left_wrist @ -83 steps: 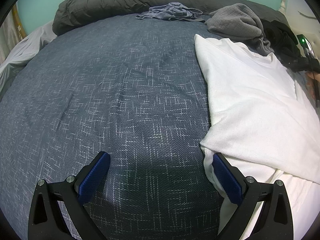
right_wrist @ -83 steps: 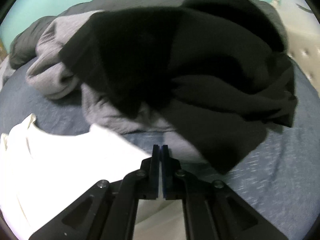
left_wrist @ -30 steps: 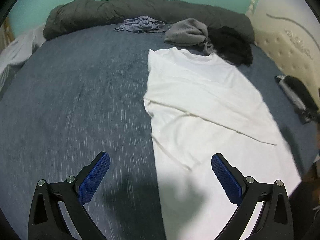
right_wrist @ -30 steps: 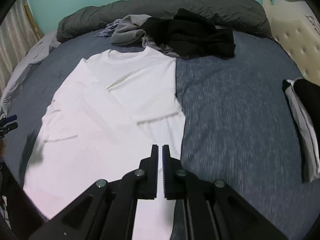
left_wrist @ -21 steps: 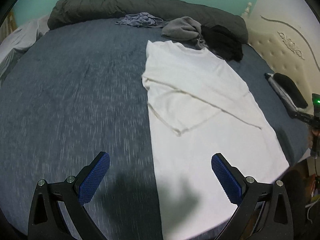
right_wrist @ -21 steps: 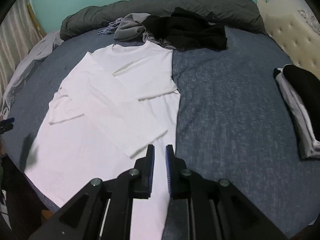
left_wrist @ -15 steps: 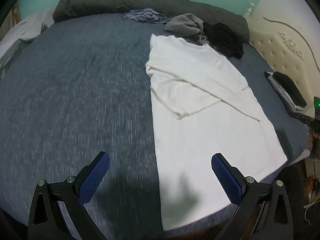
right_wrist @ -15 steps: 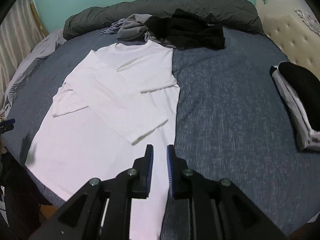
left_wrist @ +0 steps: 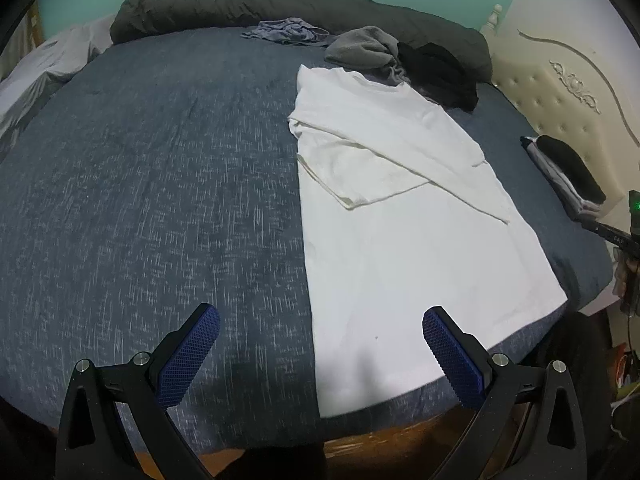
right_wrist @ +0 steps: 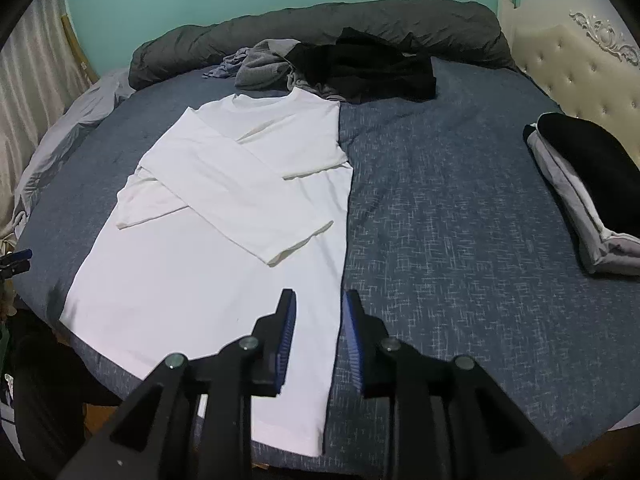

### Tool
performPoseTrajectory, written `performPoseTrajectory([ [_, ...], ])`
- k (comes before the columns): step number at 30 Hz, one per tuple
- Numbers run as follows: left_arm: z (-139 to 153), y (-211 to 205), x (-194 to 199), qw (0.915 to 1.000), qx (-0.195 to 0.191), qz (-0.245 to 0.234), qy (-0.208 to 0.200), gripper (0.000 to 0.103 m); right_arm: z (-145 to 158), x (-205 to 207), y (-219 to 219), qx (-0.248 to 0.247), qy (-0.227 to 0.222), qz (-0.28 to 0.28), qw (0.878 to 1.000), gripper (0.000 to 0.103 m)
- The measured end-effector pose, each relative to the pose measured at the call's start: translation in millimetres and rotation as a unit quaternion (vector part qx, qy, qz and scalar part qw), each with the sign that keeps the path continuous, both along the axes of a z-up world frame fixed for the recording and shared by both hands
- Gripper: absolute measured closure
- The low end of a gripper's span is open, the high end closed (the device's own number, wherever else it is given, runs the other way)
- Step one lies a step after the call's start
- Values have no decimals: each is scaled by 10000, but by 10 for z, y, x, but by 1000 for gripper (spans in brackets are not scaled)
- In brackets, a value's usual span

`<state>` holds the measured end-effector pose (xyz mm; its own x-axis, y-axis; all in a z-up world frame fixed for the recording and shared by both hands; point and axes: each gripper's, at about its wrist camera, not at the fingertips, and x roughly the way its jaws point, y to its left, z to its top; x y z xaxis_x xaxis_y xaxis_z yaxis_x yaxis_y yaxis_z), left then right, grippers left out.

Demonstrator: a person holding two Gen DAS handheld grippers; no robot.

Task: Fold clothes
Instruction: 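Move both tools back over the white shirt hem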

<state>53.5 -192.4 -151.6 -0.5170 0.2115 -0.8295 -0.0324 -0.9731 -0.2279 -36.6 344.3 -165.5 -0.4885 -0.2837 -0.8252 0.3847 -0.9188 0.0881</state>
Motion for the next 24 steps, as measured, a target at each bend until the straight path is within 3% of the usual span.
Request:
performPoseTrajectory([
  [14, 13, 23, 249, 9999, -108, -30, 14, 0, -35, 117, -40, -74, 2, 45, 10000, 77],
  [24, -286, 149, 206, 9997, -178, -133, -134, 0, -114, 191, -16, -36, -49, 37, 10000, 75],
])
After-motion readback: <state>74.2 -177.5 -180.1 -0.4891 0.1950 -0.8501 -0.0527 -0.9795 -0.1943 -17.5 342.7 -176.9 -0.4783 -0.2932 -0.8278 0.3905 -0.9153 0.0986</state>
